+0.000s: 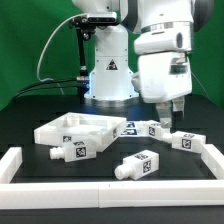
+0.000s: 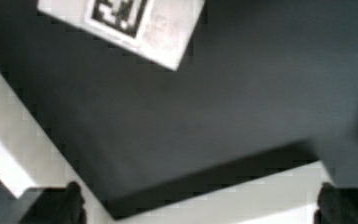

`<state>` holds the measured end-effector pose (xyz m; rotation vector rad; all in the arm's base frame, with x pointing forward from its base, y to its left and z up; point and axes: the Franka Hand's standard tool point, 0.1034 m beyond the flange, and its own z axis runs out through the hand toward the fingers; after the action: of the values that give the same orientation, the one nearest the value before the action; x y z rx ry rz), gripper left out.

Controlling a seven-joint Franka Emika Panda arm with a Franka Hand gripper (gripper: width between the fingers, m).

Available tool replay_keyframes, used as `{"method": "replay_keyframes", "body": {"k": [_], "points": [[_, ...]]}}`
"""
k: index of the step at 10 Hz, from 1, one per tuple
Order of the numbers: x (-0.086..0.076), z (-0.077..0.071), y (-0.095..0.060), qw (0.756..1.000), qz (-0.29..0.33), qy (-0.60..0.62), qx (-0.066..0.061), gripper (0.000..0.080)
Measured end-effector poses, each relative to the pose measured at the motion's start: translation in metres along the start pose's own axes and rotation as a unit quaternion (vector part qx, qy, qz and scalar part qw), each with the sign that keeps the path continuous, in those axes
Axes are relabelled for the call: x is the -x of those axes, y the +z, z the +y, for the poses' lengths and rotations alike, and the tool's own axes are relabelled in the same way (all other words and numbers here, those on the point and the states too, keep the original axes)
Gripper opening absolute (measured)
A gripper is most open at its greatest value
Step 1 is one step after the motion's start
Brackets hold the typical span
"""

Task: Assemble one leg

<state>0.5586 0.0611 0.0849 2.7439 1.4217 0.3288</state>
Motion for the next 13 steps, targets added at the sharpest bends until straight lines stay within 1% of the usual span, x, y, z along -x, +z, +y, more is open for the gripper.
{"method": "replay_keyframes", "body": {"k": [1, 2, 3, 4, 7, 8, 9, 10, 12, 13], "points": [[0.001, 0.007, -0.001, 0.998, 0.001, 0.069, -0.002, 0.0650], [0.002, 0.013, 0.002, 0.985, 0.001, 0.170, -0.009, 0.0650], [0.004, 0.017, 0.005, 0.970, -0.003, 0.243, -0.020, 0.0650], [0.005, 0.021, 0.005, 0.962, -0.007, 0.273, -0.028, 0.0650], [0.003, 0.019, 0.006, 0.936, -0.006, 0.352, -0.029, 0.0650], [0.007, 0.021, 0.008, 0.916, -0.012, 0.401, -0.035, 0.0650], [0.017, 0.031, 0.013, 0.880, -0.022, 0.472, -0.042, 0.0650], [0.020, 0.039, 0.018, 0.846, -0.026, 0.530, -0.042, 0.0650], [0.024, 0.039, 0.030, 0.779, -0.033, 0.625, -0.046, 0.0650], [0.029, 0.038, 0.036, 0.762, -0.034, 0.645, -0.048, 0.0650]]}}
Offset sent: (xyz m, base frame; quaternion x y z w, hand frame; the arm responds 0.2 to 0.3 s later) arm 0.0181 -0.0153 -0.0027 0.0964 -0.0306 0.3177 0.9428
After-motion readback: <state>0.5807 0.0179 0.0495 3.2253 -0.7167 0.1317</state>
